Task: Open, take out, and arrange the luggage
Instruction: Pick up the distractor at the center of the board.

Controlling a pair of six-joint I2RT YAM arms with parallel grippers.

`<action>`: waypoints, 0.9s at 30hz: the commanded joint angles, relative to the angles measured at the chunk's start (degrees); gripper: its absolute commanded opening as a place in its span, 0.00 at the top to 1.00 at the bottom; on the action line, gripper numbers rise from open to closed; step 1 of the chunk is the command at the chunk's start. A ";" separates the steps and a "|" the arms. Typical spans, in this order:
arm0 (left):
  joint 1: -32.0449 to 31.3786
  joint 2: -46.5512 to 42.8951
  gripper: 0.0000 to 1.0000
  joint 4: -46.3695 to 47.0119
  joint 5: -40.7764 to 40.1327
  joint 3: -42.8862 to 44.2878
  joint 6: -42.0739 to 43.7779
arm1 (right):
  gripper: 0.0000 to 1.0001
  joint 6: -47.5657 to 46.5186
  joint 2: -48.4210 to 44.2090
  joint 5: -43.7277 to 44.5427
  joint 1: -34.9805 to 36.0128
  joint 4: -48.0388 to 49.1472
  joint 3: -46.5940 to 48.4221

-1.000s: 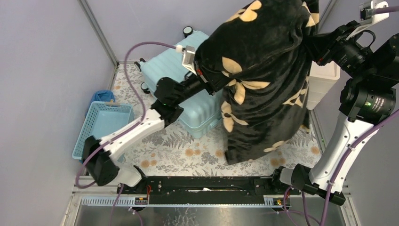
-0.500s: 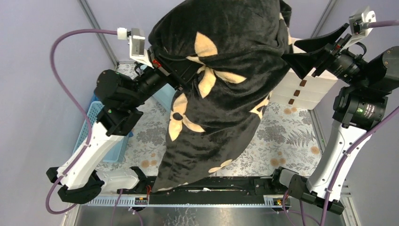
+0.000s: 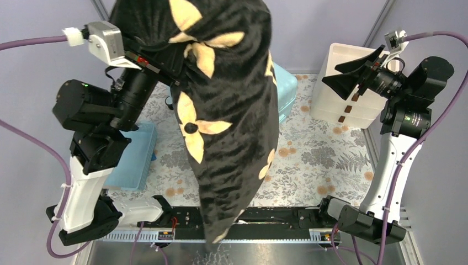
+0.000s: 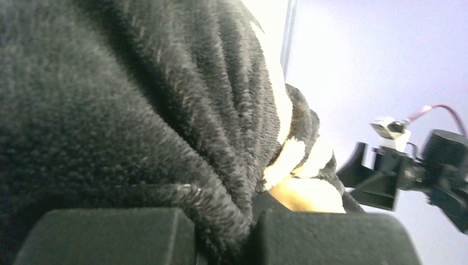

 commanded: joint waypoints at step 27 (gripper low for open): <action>-9.26 1.13 1.00 43.54 -28.40 9.62 65.78 | 0.04 -13.85 1.43 3.52 5.27 -9.97 -7.92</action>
